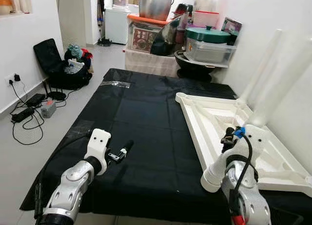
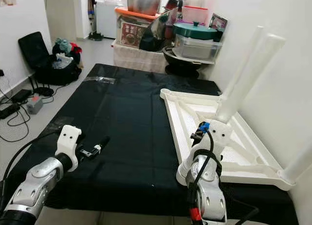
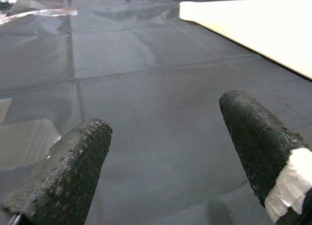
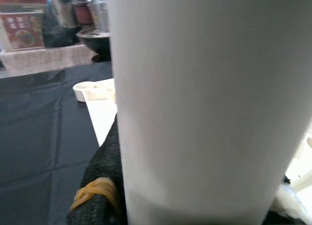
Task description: Building children table
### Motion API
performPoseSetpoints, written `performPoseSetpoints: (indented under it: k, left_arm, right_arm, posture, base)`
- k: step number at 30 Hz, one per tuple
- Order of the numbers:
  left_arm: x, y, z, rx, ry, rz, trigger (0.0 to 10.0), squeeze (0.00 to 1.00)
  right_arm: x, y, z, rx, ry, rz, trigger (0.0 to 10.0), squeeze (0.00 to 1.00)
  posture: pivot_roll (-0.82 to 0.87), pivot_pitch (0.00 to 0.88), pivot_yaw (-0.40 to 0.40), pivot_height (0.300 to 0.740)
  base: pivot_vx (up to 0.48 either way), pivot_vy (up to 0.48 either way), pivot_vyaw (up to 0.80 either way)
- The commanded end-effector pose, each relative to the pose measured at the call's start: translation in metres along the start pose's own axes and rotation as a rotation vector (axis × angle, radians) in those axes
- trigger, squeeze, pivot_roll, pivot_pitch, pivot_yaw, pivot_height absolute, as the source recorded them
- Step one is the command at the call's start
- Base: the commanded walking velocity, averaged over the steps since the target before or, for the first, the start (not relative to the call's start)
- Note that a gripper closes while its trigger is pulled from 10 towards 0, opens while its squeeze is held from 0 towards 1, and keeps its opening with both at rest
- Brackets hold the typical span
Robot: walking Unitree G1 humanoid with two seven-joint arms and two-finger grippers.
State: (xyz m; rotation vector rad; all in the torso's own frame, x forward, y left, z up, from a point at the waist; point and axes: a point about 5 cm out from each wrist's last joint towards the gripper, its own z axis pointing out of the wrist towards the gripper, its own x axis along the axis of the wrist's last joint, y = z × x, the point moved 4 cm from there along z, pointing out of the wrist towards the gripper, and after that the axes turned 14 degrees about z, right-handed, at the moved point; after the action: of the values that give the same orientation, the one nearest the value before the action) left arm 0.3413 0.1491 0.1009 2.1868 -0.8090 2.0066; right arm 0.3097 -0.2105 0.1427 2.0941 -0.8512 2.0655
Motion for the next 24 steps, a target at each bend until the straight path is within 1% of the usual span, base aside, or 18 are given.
performPoseSetpoints:
  k: [1,2,4,5,6,7,8,9,11,12,13,14,15,16,18,20,22,24]
  left_arm:
    - [-0.002,0.003,0.001,-0.012,-0.008,0.002,10.0,0.0]
    - [-0.002,0.004,0.001,-0.014,-0.008,0.002,10.0,0.0]
    - [-0.002,0.004,0.001,-0.014,-0.008,0.002,10.0,0.0]
    - [-0.001,0.004,0.002,-0.016,-0.007,0.002,10.0,0.0]
    - [-0.001,0.004,0.003,-0.018,-0.007,0.004,10.0,0.0]
    - [-0.001,0.004,0.003,-0.018,-0.007,0.004,10.0,0.0]
    - [-0.001,0.005,0.003,-0.02,-0.006,0.005,10.0,0.0]
    - [-0.001,0.005,0.003,-0.02,-0.006,0.005,10.0,0.0]
    - [0.0,0.005,0.004,-0.021,-0.004,0.005,10.0,0.0]
    - [0.0,0.005,0.004,-0.021,-0.004,0.005,10.0,0.0]
    - [0.0,0.005,0.003,-0.021,-0.004,0.004,10.0,0.0]
    - [0.0,0.005,0.003,-0.021,-0.004,0.004,10.0,0.0]
    - [0.0,0.006,0.002,-0.033,-0.008,0.004,10.0,0.0]
    - [0.0,0.006,0.002,-0.033,-0.008,0.004,10.0,0.0]
    - [-0.002,0.007,0.001,-0.042,-0.013,0.002,10.0,0.0]
    - [-0.002,0.007,0.001,-0.042,-0.013,0.002,10.0,0.0]
    - [-0.002,0.006,0.001,-0.04,-0.014,0.001,10.0,0.0]
    - [-0.001,0.006,0.002,-0.035,-0.012,0.0,10.0,0.0]
  right_arm:
    - [-0.029,0.027,0.001,-0.047,-0.103,-0.091,10.0,0.0]
    - [-0.032,0.005,-0.002,0.117,-0.138,-0.047,10.0,0.0]
    - [-0.032,0.005,-0.002,0.117,-0.138,-0.047,10.0,0.0]
    - [-0.034,-0.026,-0.013,0.365,-0.185,-0.027,10.0,0.0]
    - [-0.037,-0.047,-0.028,0.558,-0.233,-0.028,10.0,0.0]
    - [-0.037,-0.047,-0.028,0.558,-0.233,-0.028,10.0,0.0]
    - [-0.04,-0.057,-0.038,0.674,-0.274,-0.02,10.0,0.0]
    - [-0.04,-0.057,-0.038,0.674,-0.274,-0.02,10.0,0.0]
    - [-0.038,-0.069,-0.063,0.933,-0.374,0.068,10.0,0.0]
    - [-0.038,-0.069,-0.063,0.933,-0.374,0.068,10.0,0.0]
    - [-0.036,-0.072,-0.076,1.04,-0.415,0.116,10.0,0.0]
    - [-0.036,-0.072,-0.076,1.04,-0.415,0.116,10.0,0.0]
    - [-0.031,-0.073,-0.093,1.174,-0.474,0.165,10.0,0.0]
    - [-0.031,-0.073,-0.093,1.174,-0.474,0.165,10.0,0.0]
    - [-0.017,-0.075,-0.117,1.362,-0.534,0.219,10.0,0.0]
    - [-0.017,-0.075,-0.117,1.362,-0.534,0.219,10.0,0.0]
    - [-0.012,-0.076,-0.123,1.424,-0.542,0.225,10.0,0.0]
    - [-0.013,-0.076,-0.12,1.471,-0.519,0.168,10.0,0.0]
  posture:
    - [0.04,0.0,-0.108,0.74]
    - [0.04,0.0,-0.106,0.74]
    - [0.04,0.0,-0.106,0.74]
    - [0.04,0.0,-0.103,0.74]
    - [0.04,0.0,-0.101,0.74]
    - [0.04,0.0,-0.101,0.74]
    - [0.04,0.0,-0.106,0.74]
    - [0.04,0.0,-0.106,0.74]
    - [0.05,0.0,-0.11,0.74]
    - [0.05,0.0,-0.11,0.74]
    - [0.05,0.0,-0.11,0.74]
    - [0.05,0.0,-0.11,0.74]
    - [0.06,0.0,-0.111,0.74]
    - [0.06,0.0,-0.111,0.74]
    - [0.06,0.0,-0.114,0.74]
    - [0.06,0.0,-0.114,0.74]
    - [0.06,0.0,-0.113,0.74]
    - [0.07,0.0,-0.115,0.74]
  base:
    - [0.0,0.0,0.0]
    - [0.0,0.0,0.0]
    - [0.0,0.0,0.0]
    - [0.0,0.0,0.0]
    - [0.0,0.0,0.0]
    - [0.0,0.0,0.0]
    - [0.0,0.0,0.0]
    - [0.0,0.0,0.0]
    - [0.0,0.0,0.0]
    - [0.0,0.0,0.0]
    - [0.0,0.0,0.0]
    - [0.0,0.0,0.0]
    - [0.0,0.0,0.0]
    - [0.0,0.0,0.0]
    - [0.0,0.0,0.0]
    - [0.0,0.0,0.0]
    - [0.0,0.0,0.0]
    - [0.0,0.0,0.0]
